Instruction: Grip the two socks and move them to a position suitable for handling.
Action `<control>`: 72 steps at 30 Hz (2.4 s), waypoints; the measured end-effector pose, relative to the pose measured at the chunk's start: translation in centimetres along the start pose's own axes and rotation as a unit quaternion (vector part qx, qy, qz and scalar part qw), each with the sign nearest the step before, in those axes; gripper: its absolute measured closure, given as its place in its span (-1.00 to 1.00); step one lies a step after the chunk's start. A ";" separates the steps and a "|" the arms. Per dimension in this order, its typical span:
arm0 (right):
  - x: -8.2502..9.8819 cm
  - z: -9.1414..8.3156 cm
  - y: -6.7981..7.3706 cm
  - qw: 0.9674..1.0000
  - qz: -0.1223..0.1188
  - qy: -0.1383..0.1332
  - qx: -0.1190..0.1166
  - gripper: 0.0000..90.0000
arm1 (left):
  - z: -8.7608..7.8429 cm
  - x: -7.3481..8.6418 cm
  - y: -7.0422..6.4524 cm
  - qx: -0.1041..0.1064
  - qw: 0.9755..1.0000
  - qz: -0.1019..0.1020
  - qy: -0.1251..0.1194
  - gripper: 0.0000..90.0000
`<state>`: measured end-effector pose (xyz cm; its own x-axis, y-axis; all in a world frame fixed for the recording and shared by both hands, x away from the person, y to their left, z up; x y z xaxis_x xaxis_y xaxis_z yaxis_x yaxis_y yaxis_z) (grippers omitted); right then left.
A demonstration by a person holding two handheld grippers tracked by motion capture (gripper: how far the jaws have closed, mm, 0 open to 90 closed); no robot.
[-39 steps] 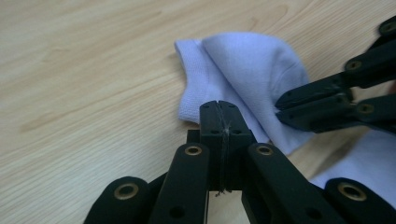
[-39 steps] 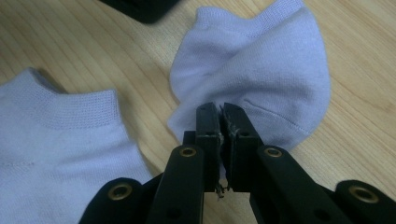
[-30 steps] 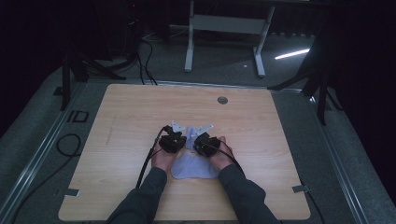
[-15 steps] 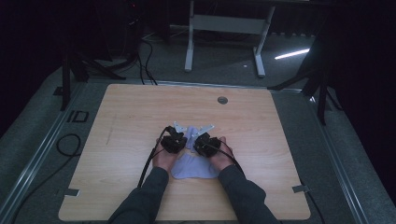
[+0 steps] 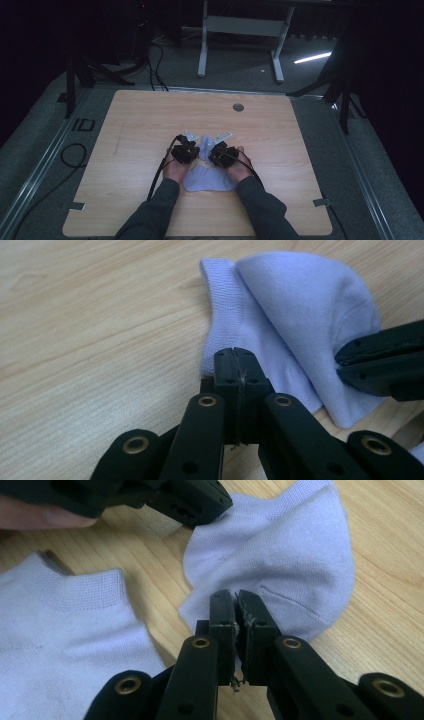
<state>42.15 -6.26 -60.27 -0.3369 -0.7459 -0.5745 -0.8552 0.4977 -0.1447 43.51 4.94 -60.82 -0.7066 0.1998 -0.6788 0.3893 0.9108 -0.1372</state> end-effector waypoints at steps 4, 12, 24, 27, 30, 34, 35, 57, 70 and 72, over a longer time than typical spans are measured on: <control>0.0 0.0 0.0 1.000 0.000 -0.001 0.000 0.89 | -0.6 -0.7 -0.3 -0.002 1.000 0.000 -0.022 0.99; 0.1 0.0 0.1 1.000 0.002 -0.001 0.004 0.90 | 0.4 -1.2 -1.1 0.012 1.000 0.001 -0.010 0.99; 0.7 -0.4 -0.1 1.000 0.014 -0.006 -0.005 0.89 | 0.8 -0.7 -1.2 -0.015 0.999 0.037 0.001 0.99; 1.4 -0.9 -0.5 1.000 0.018 -0.002 -0.002 0.89 | 0.7 -0.7 -1.1 -0.014 0.999 0.037 0.001 0.99; 1.9 -1.2 -0.9 1.000 0.025 -0.002 0.000 0.89 | 0.7 -0.7 -1.1 -0.012 0.999 0.035 0.000 0.99; 3.1 -1.9 -1.8 0.999 0.041 0.003 0.008 0.87 | 0.7 -0.6 -1.0 -0.007 0.999 0.033 0.001 0.99; 3.3 -2.0 -2.0 0.999 0.043 0.004 0.010 0.86 | 0.7 -0.6 -0.9 -0.006 0.999 0.033 0.000 0.99; 5.9 -3.5 -4.8 0.995 0.093 0.015 0.031 0.74 | 0.5 -0.9 0.9 -0.021 0.999 0.045 0.001 0.98; 5.3 -4.2 -4.3 0.997 0.071 -0.008 0.031 0.49 | -1.5 -1.6 1.1 -0.005 0.999 0.026 -0.018 0.78; 4.8 -4.6 -4.5 0.996 0.073 -0.026 0.039 0.43 | -2.0 -1.7 1.2 0.000 0.999 0.020 -0.025 0.75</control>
<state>42.54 -14.10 -58.64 -0.4339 -0.6400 -0.6341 -0.7644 0.6341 -0.1169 43.99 6.44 -58.35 -0.6602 0.2178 -0.7189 0.4163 0.9027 -0.1088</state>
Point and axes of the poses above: each handheld gripper's, and its own axes: z roughly forward along the jaws, x roughly out of its underside, y roughly to its left, the point moved 7 cm from there along z, roughly forward along the jaws, and after that the axes turned 10 degrees about -z, right-handed, at the moved point
